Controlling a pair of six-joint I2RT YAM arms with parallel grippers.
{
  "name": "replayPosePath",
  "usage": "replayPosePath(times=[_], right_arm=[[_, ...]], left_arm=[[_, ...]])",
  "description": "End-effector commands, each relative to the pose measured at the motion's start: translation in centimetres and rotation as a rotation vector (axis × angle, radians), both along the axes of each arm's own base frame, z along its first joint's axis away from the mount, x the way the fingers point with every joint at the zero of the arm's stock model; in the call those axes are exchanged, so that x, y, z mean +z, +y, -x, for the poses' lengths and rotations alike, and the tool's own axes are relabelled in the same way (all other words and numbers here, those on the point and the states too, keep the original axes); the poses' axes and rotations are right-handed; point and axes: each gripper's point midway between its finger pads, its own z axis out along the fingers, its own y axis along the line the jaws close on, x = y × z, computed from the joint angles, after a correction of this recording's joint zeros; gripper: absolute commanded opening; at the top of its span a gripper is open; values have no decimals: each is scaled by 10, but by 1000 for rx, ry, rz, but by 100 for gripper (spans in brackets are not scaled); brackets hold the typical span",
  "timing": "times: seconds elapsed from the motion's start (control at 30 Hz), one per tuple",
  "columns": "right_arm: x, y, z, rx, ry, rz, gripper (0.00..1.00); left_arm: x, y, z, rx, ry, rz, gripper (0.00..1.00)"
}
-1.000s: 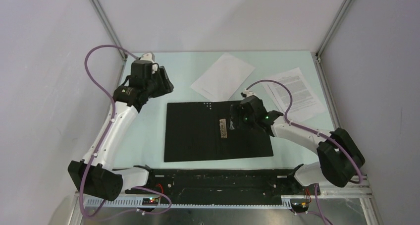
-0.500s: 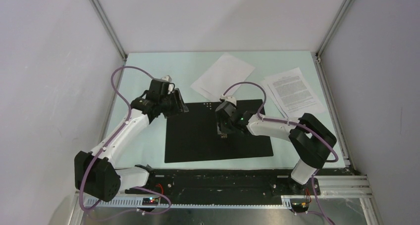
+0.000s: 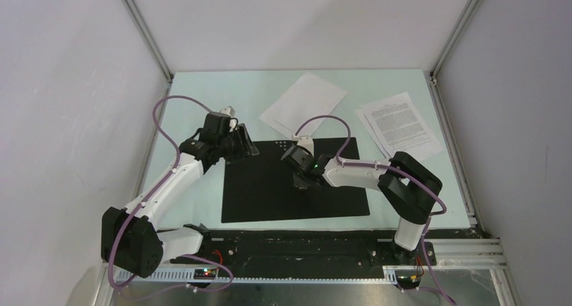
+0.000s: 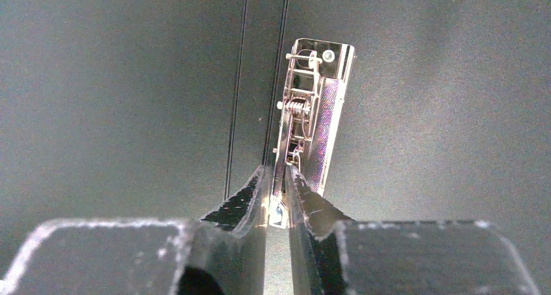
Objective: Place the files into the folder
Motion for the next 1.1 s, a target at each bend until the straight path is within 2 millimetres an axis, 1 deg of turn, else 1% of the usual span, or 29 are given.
replayPosePath(times=[0.0, 0.13, 0.23, 0.27, 0.3, 0.33, 0.37, 0.4, 0.43, 0.47, 0.6, 0.67, 0.73, 0.83, 0.9, 1.03, 1.07], right_arm=[[5, 11, 7, -12, 2, 1, 18], [2, 11, 18, 9, 16, 23, 14], [-1, 13, 26, 80, -4, 50, 13], [1, 15, 29, 106, -12, 44, 13], [-1, 15, 32, 132, -24, 43, 13], [2, 18, 32, 157, -34, 20, 13], [-3, 12, 33, 165, -23, 22, 13], [0, 16, 33, 188, -25, -6, 13], [-1, 11, 31, 186, -21, -9, 13], [0, 12, 32, 204, -17, -20, 13], [10, 14, 29, 213, -22, -55, 24], [16, 15, 29, 206, -19, -73, 28], [22, 15, 29, 186, -12, -78, 34], [27, 9, 30, 152, -3, -56, 35], [28, 4, 34, 135, 6, -37, 33], [29, 4, 39, 117, 12, -11, 29], [29, 6, 40, 118, 13, -9, 28]], left_arm=[[10, -5, -5, 1, -45, 36, 56], [5, -6, -6, 5, -30, 44, 56], [-3, -12, -5, 3, -2, 69, 56], [-8, -15, -6, 0, 9, 73, 57], [-13, -17, -6, 3, 28, 78, 57], [-16, -20, -5, 6, 35, 85, 57], [-23, -21, -5, 14, 54, 83, 57], [-29, -23, -3, 29, 73, 94, 57], [-37, -23, -3, 41, 94, 92, 57], [-44, -23, 0, 63, 116, 102, 57], [-76, -14, 10, 179, 197, 88, 57], [-88, -8, 15, 240, 226, 77, 56], [-98, -1, 21, 297, 249, 66, 57], [-107, 5, 27, 357, 266, 56, 58], [-111, 10, 29, 400, 273, 52, 59], [-115, 13, 34, 430, 274, 43, 59], [-116, 14, 35, 432, 273, 41, 59]])
